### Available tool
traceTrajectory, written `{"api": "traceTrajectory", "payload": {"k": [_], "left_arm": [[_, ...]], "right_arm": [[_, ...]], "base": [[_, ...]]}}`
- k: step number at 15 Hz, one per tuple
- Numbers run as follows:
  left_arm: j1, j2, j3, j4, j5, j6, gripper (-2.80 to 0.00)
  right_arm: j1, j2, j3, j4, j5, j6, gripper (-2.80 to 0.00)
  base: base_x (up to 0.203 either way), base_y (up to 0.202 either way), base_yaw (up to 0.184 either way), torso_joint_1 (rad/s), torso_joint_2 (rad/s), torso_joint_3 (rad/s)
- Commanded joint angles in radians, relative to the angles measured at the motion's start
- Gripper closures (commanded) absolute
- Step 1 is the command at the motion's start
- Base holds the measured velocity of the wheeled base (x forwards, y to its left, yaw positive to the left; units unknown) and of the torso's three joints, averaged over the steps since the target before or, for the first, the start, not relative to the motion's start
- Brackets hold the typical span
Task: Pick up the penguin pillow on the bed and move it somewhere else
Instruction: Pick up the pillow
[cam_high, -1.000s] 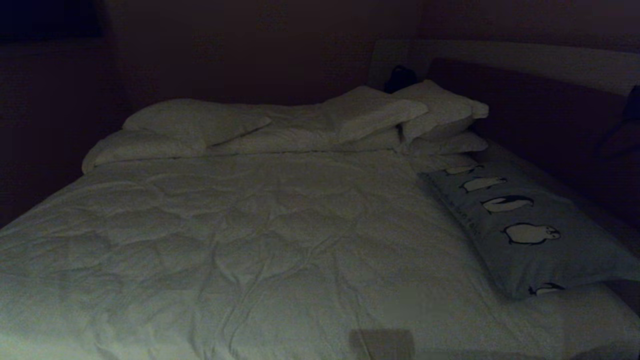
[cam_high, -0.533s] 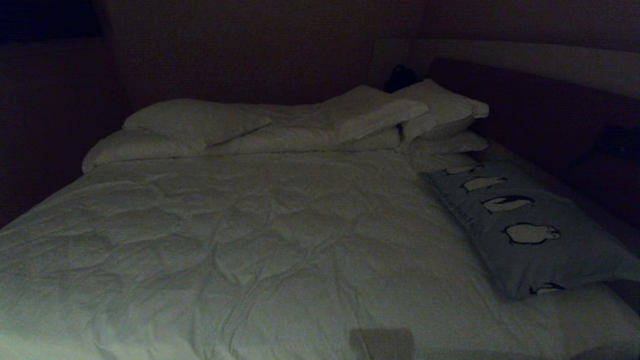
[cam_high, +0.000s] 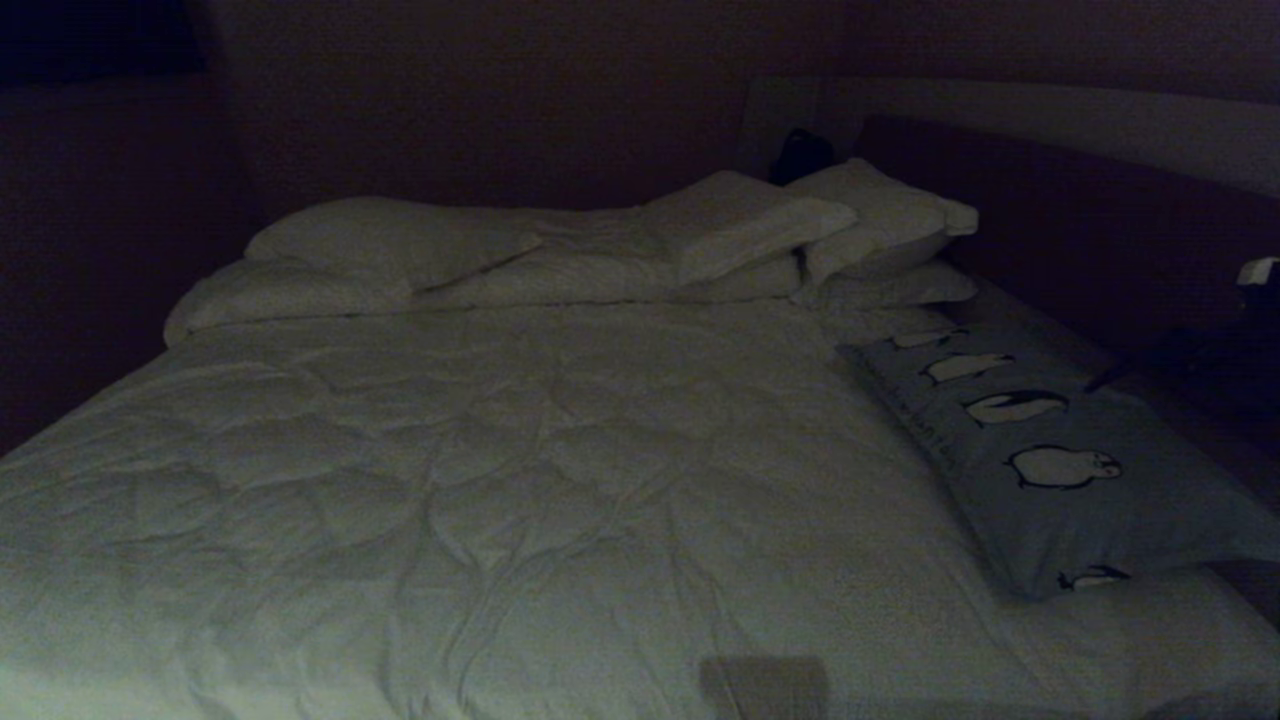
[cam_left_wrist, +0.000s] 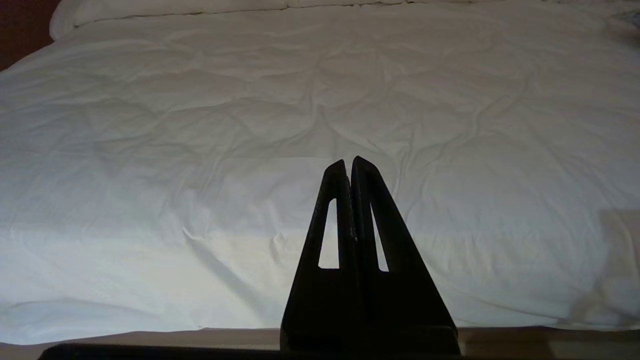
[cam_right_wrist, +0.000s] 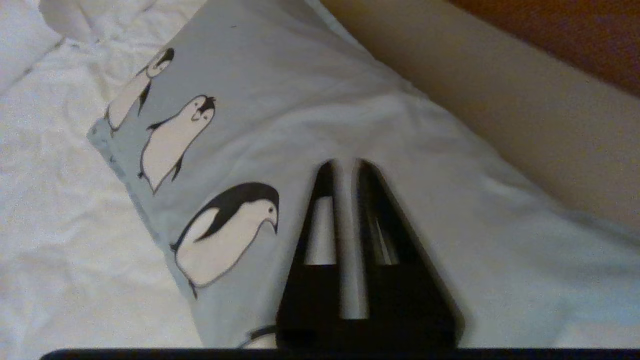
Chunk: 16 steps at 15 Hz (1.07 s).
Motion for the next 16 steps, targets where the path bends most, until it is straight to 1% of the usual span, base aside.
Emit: {"api": "traceTrajectory", "payload": {"k": [1,5,7,8,9,11,13,16], "left_arm": [[0.0,0.0,0.0,-0.001,0.0,0.0,0.0],[0.0,0.0,0.0,-0.001,0.0,0.0,0.0],[0.0,0.0,0.0,-0.001,0.0,0.0,0.0],[0.0,0.0,0.0,-0.001,0.0,0.0,0.0],[0.0,0.0,0.0,-0.001,0.0,0.0,0.0],[0.0,0.0,0.0,-0.001,0.0,0.0,0.0],[0.0,0.0,0.0,-0.001,0.0,0.0,0.0],[0.0,0.0,0.0,-0.001,0.0,0.0,0.0]], "right_arm": [[-0.001,0.055,-0.036,-0.003,0.001,0.007,-2.8],[-0.001,0.159,-0.126,-0.004,0.019,-0.001,-2.8],[-0.009,0.202,-0.175,-0.003,0.036,-0.032,-2.8],[-0.01,0.2,-0.171,-0.004,0.068,-0.055,-2.8],[-0.01,0.202,-0.173,-0.004,0.083,-0.081,-2.8],[-0.009,0.199,-0.167,-0.006,0.084,-0.108,-2.8],[-0.006,0.196,-0.134,-0.019,0.088,-0.157,-2.8],[0.002,0.199,-0.09,-0.121,0.098,-0.248,-2.8]], "base": [[0.0,0.0,0.0,0.0,0.0,0.0],[0.0,0.0,0.0,0.0,0.0,0.0],[0.0,0.0,0.0,0.0,0.0,0.0],[0.0,0.0,0.0,0.0,0.0,0.0],[0.0,0.0,0.0,0.0,0.0,0.0],[0.0,0.0,0.0,0.0,0.0,0.0],[0.0,0.0,0.0,0.0,0.0,0.0],[0.0,0.0,0.0,0.0,0.0,0.0]]}}
